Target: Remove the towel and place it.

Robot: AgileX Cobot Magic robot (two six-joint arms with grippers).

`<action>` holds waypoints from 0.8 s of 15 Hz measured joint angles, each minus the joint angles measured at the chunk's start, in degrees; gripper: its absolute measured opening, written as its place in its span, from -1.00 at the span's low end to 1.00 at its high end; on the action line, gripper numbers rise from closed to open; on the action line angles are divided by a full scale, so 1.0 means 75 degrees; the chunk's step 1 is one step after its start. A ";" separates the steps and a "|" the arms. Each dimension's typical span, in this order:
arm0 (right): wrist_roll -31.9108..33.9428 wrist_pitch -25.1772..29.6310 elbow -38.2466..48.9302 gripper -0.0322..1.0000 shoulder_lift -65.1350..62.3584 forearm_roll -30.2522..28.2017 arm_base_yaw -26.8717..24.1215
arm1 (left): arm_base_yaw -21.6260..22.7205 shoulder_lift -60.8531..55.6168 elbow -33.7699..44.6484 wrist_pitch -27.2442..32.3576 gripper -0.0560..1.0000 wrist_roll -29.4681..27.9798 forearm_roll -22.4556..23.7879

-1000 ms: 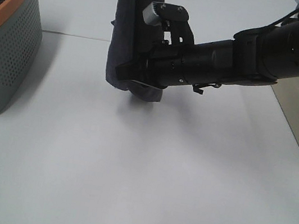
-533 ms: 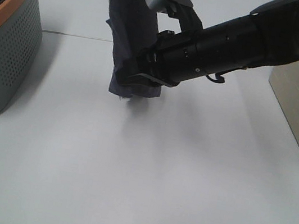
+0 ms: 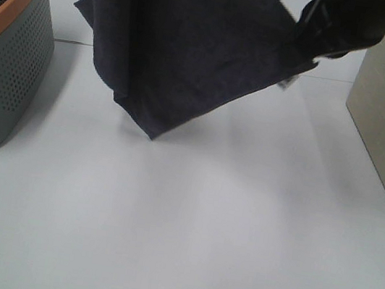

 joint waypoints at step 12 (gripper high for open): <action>-0.0176 -0.2475 -0.1910 -0.89 0.1673 -0.0718 -0.1566 | 0.2047 0.0405 0.2712 -0.3621 -0.89 -0.1314 -0.0840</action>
